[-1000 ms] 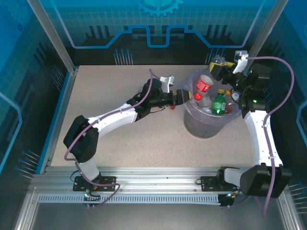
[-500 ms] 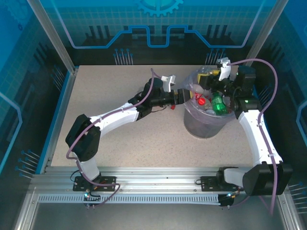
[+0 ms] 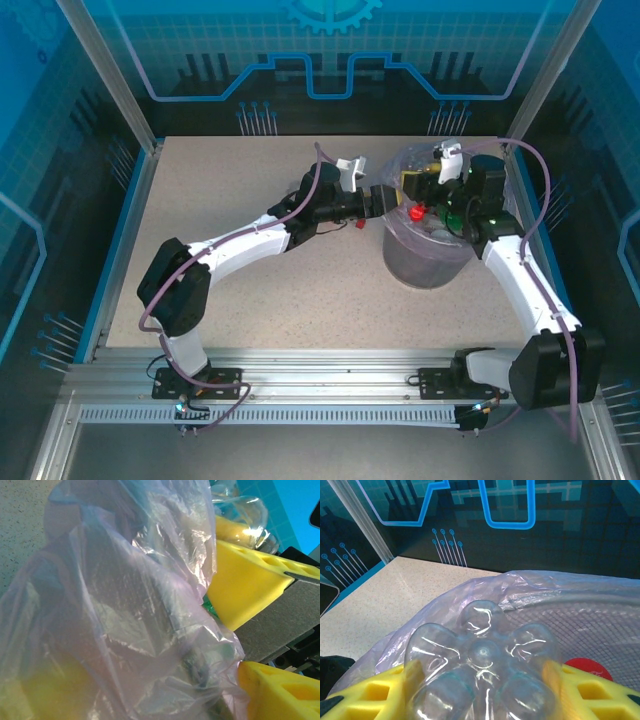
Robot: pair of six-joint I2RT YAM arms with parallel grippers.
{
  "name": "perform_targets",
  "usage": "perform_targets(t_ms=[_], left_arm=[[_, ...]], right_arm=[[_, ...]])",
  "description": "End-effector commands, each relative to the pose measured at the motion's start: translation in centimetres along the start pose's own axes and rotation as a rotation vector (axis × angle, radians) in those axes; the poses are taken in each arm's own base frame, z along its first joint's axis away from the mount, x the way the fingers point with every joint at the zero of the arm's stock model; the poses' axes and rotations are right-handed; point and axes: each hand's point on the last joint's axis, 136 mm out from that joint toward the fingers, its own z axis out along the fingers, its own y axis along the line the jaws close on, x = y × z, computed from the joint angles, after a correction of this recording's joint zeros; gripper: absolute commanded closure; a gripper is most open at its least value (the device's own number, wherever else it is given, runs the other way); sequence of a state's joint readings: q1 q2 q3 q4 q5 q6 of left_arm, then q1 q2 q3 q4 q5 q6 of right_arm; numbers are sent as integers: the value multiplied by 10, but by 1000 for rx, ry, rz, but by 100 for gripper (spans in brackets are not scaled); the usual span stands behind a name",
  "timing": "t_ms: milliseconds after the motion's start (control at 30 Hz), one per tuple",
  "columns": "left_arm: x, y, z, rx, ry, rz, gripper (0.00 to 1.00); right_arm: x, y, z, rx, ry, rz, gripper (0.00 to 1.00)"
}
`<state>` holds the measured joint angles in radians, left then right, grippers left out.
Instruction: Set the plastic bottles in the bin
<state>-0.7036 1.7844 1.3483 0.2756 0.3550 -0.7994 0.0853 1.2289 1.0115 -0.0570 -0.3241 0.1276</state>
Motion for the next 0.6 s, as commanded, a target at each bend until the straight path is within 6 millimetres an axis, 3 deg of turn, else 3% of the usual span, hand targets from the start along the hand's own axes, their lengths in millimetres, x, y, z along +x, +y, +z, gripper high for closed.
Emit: perform_targets(t_ms=[0,100,233,333,433,567], left_arm=[[15,22,8,-55,39,-23,23],[16,22,8,-55,43,-23,23],[17,21,6,-56,47,-16,23],[16,21,5,-59,45,-11,23],[17,22,4,-65,45,-8,23],[18,23,3,-67,48,-7,23]], right_arm=[[99,-4,7,25,304,154,67],[92,-1,2,27,306,171,65],[35,7,-21,43,251,128,56],[-7,11,-40,64,220,90,39],[-33,10,-55,98,208,60,30],[-51,7,-62,121,191,44,28]])
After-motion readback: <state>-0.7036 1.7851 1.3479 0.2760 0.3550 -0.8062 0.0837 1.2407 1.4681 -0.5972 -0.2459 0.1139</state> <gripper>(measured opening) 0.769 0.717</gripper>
